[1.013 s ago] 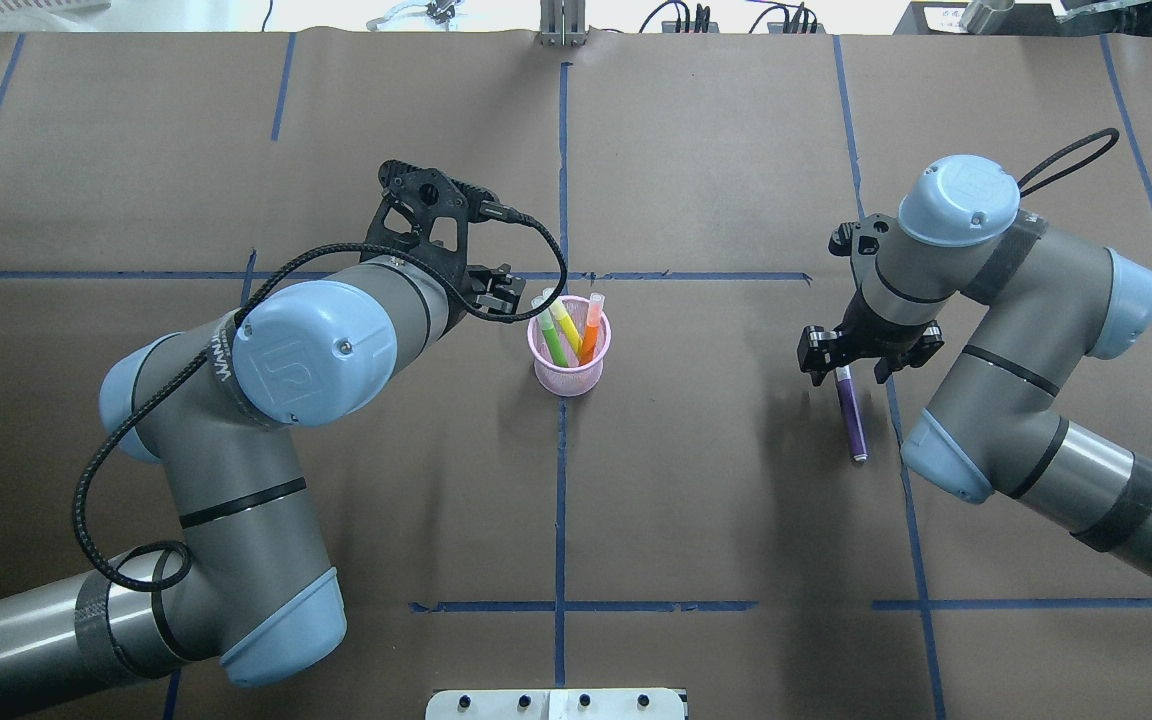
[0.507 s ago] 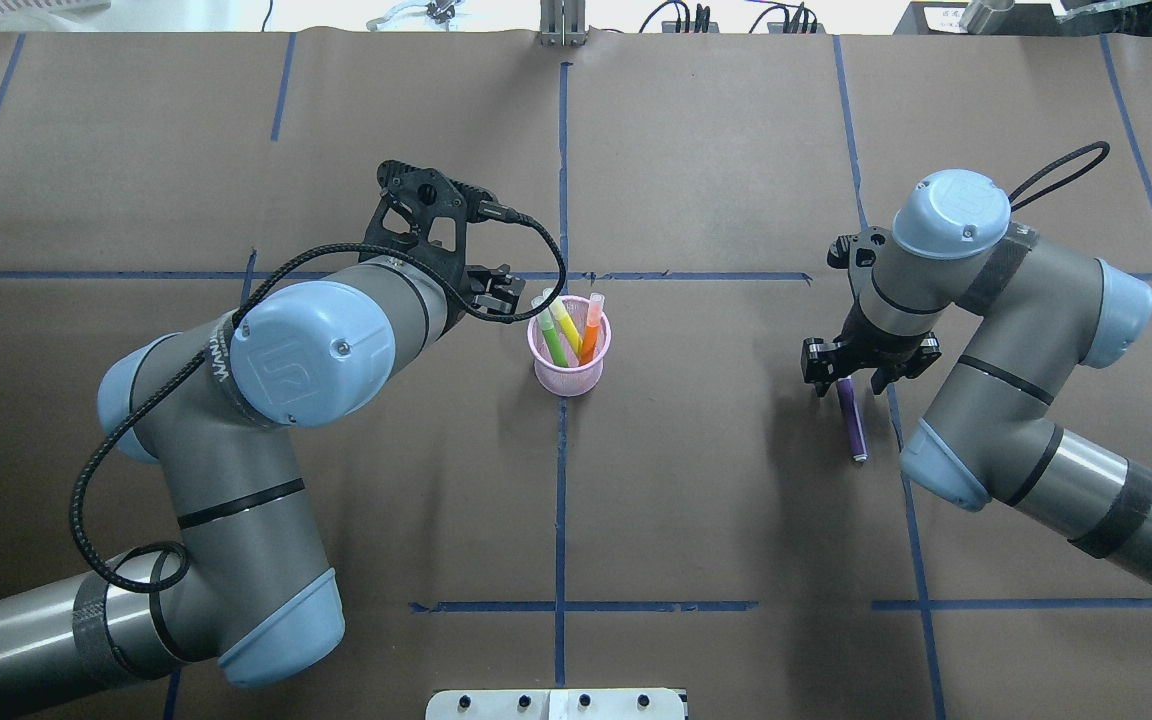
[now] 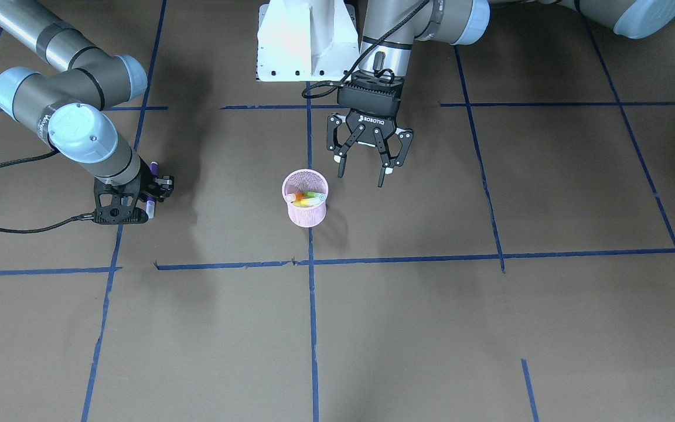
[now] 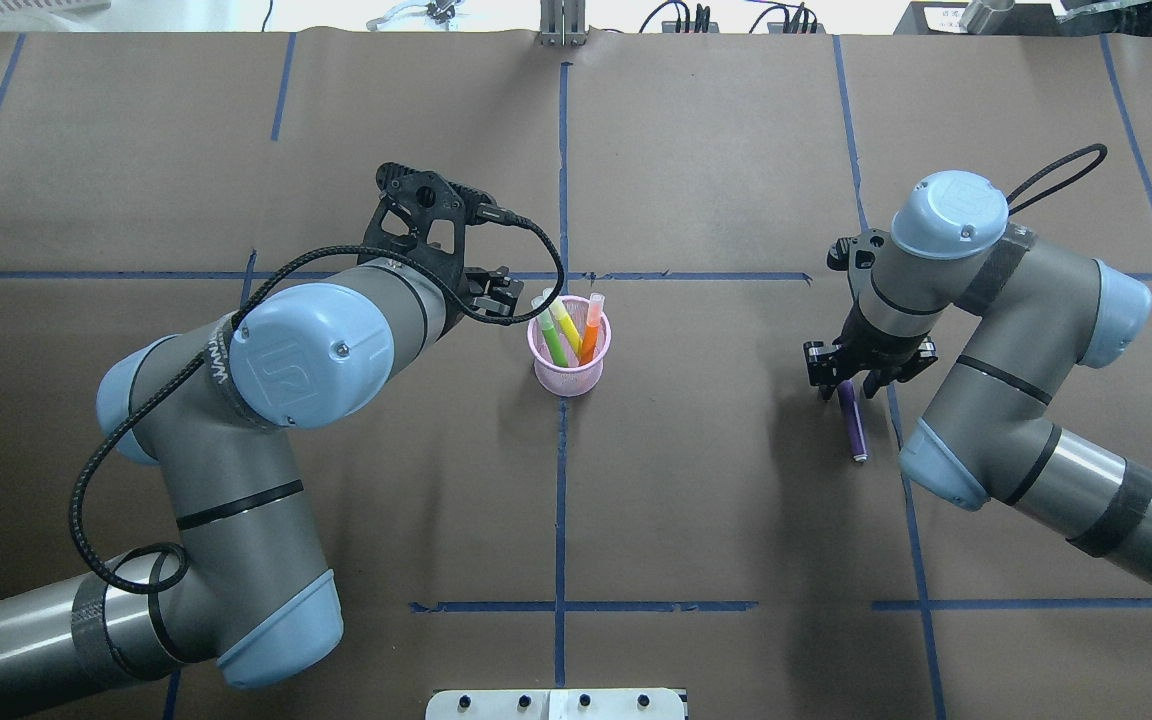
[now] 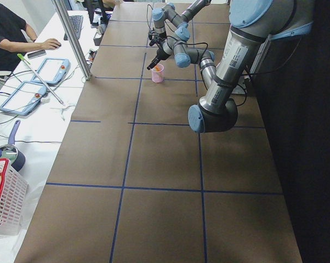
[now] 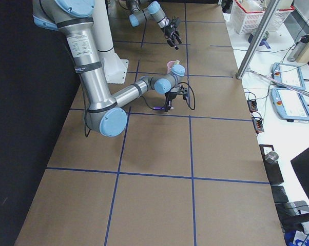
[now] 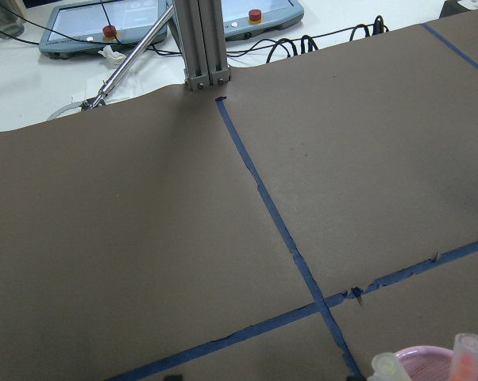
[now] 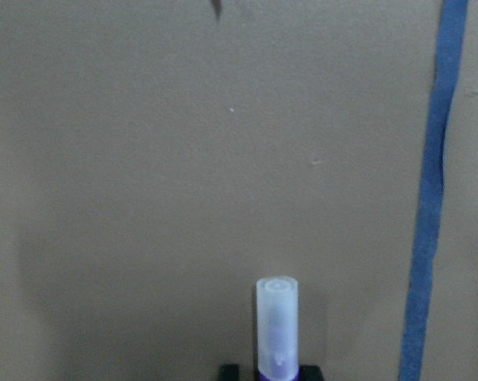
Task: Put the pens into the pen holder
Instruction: 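Lower the right gripper onto the purple marker and grasp it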
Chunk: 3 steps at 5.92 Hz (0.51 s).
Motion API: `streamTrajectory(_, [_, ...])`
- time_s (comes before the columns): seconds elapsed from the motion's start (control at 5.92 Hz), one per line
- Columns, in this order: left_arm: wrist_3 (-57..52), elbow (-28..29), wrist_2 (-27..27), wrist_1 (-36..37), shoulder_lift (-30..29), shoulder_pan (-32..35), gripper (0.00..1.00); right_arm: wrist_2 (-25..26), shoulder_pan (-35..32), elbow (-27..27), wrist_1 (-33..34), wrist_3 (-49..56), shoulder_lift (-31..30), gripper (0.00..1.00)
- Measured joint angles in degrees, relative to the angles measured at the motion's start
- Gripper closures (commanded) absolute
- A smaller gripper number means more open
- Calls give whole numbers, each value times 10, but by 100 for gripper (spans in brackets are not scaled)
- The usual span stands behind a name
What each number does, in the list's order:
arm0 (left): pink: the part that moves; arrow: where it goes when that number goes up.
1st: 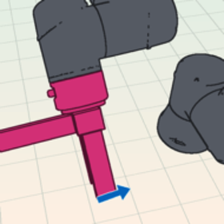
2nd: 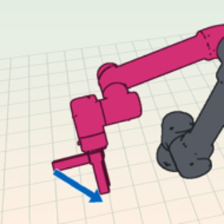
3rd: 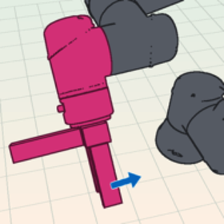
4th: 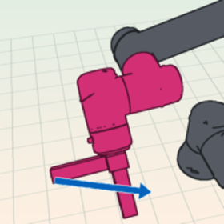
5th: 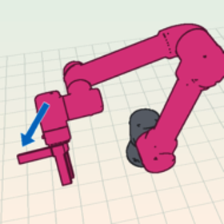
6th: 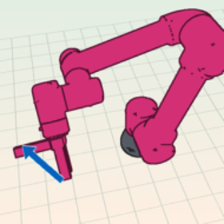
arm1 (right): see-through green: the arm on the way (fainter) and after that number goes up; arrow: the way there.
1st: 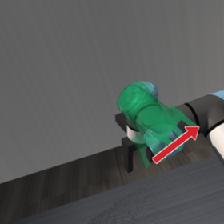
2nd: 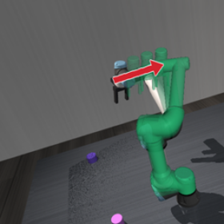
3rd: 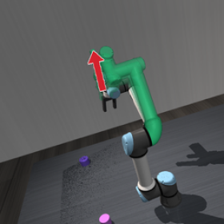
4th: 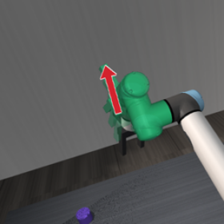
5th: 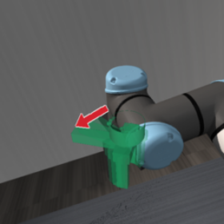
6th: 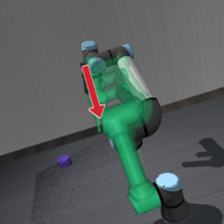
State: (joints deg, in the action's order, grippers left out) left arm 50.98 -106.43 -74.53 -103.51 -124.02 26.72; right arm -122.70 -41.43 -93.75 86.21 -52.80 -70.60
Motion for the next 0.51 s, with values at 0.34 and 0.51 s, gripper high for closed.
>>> streamTrajectory(0.34, [0,0,0,0,1,-1,25,-3,-1,0,1,0,1,100])
streamTrajectory(0.51, [0,0,0,0,1,-1,25,-5,-2,-3,0,0,3,100])
